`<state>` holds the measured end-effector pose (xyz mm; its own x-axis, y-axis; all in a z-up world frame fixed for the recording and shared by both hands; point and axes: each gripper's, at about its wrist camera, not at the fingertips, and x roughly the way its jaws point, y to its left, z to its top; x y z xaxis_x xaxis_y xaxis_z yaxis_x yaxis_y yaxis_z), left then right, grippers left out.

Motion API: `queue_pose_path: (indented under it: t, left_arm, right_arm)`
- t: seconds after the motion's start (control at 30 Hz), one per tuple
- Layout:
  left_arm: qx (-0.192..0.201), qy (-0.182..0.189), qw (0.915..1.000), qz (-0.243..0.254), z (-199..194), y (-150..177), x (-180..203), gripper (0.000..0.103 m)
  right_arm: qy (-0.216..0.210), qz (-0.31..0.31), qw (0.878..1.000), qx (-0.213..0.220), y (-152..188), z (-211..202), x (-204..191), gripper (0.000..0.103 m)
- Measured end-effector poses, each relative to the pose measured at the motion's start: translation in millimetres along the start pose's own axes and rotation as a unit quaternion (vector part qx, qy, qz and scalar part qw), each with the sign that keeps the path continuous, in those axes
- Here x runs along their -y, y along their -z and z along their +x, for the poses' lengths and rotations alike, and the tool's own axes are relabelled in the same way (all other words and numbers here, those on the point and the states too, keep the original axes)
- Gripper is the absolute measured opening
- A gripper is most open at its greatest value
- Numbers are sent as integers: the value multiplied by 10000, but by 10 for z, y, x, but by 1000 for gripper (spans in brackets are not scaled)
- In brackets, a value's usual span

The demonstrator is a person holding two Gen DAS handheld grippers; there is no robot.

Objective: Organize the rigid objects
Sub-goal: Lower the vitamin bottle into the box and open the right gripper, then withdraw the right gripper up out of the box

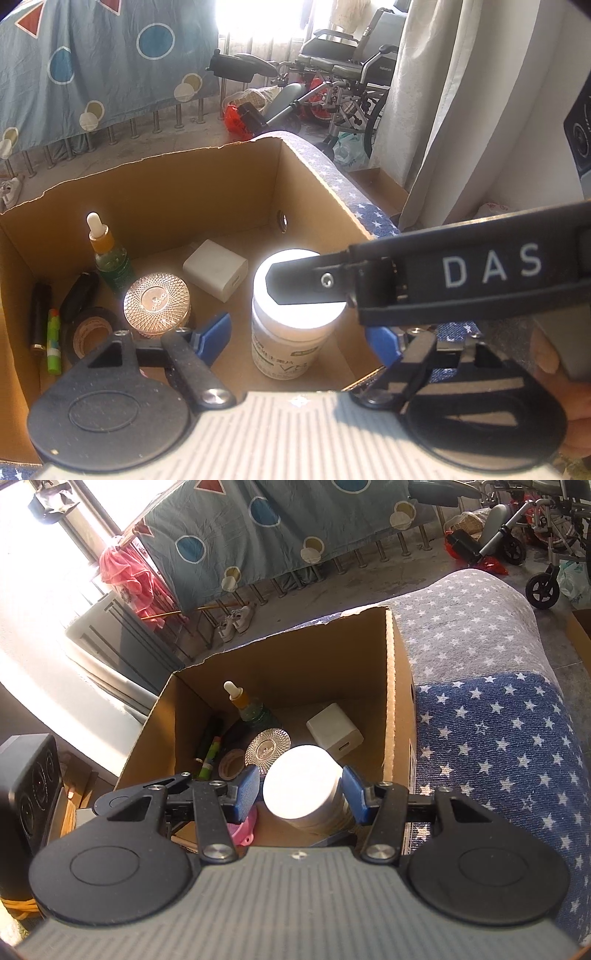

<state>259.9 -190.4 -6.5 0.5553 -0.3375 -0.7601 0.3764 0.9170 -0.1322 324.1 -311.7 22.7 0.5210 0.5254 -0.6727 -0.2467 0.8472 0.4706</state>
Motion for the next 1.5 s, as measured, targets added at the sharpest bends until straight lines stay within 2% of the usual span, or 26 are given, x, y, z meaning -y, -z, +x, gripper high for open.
queue_pose_path:
  t: [0.2,0.33,0.47,0.57,0.7,0.77,0.83,0.9,1.0,1.17,1.37,1.5]
  left_arm:
    - [139,-14,9999,-3,-155,3,29,81]
    - [328,-15,9994,47,-417,32,5,81]
    - [606,-156,9978,238,-811,96,-131,83]
    - [581,-386,9967,415,-946,110,-262,84]
    - [296,-626,9970,343,-857,53,-498,82]
    - [33,-687,9973,265,-695,9,-617,74]
    - [-272,-690,9971,175,-503,-15,-738,55]
    - [-418,-569,9975,89,-368,-44,-803,53]
    - [-633,-302,9973,-207,-160,-77,-912,43]
    - [-755,-159,9962,-404,1,-127,-1008,36]
    - [-883,-133,9949,-473,99,-132,-1073,34]
    - [-874,-178,9948,-496,109,-140,-1098,33]
  right_arm:
    - [-27,99,9997,206,38,-188,5,49]
    - [-97,29,9992,377,25,-376,-84,49]
    - [-215,-321,9982,455,-72,-561,-312,49]
    - [-217,-712,9968,284,-229,-545,-545,49]
    - [-166,-1117,9931,-301,-453,-229,-822,48]
    - [-4,-1295,9889,-734,-583,70,-940,47]
    - [199,-1423,9832,-1125,-696,379,-1017,45]
    - [342,-1504,9764,-1513,-774,658,-1060,42]
    - [586,-1691,9650,-1915,-815,986,-1115,38]
    - [910,-1756,9545,-2232,-813,1402,-1054,36]
    - [956,-1876,9470,-2427,-753,1665,-1065,36]
    - [943,-1904,9470,-2409,-800,1725,-1093,37]
